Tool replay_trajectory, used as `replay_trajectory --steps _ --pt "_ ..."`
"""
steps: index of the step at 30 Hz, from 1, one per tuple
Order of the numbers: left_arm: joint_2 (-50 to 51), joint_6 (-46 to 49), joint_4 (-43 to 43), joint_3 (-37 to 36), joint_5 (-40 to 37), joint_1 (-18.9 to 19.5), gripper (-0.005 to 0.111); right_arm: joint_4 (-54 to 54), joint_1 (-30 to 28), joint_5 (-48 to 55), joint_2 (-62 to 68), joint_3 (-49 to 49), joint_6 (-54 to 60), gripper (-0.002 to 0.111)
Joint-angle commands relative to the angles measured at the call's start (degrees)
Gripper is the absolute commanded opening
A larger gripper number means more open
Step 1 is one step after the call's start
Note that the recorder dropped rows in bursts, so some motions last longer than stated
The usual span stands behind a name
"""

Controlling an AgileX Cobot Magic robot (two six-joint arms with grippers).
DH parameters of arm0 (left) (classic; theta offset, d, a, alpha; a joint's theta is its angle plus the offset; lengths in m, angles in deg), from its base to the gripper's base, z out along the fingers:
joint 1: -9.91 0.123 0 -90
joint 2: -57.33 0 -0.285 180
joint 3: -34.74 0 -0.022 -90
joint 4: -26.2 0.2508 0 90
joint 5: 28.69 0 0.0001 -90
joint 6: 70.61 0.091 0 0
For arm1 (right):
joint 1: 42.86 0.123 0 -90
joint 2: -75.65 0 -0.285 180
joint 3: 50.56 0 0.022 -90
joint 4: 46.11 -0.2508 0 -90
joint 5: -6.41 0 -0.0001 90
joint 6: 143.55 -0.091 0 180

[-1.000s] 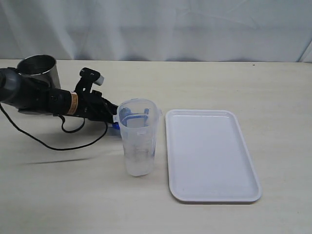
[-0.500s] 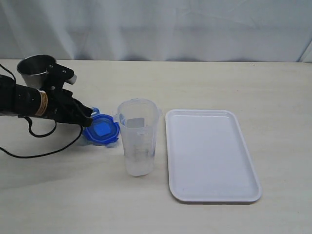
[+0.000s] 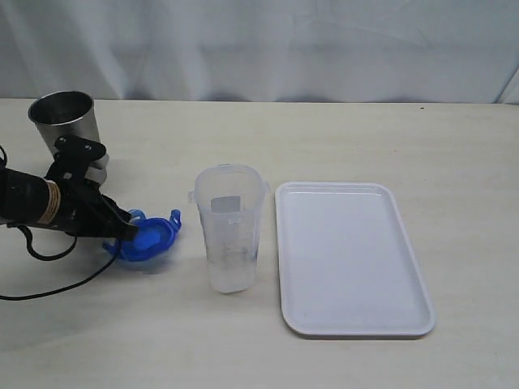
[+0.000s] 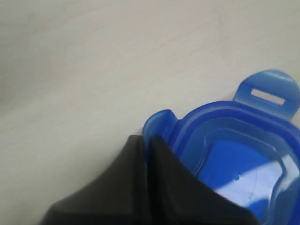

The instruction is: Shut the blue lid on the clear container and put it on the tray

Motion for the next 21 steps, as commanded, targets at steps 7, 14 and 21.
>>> replay_trajectory --steps 7,14,21 --pt "-3.9 0.1 0.7 -0.6 3.4 0.1 0.001 0.0 -0.4 -0.2 -0.2 -0.2 0.3 0.005" --pt "-3.9 -0.5 2.4 -0.6 3.7 0.1 0.03 0.0 -0.4 -0.2 -0.2 -0.2 0.3 0.005" --pt "-3.9 7.8 -6.5 -0.5 3.4 0.1 0.042 0.0 -0.4 -0.2 -0.2 -0.2 0.3 0.005"
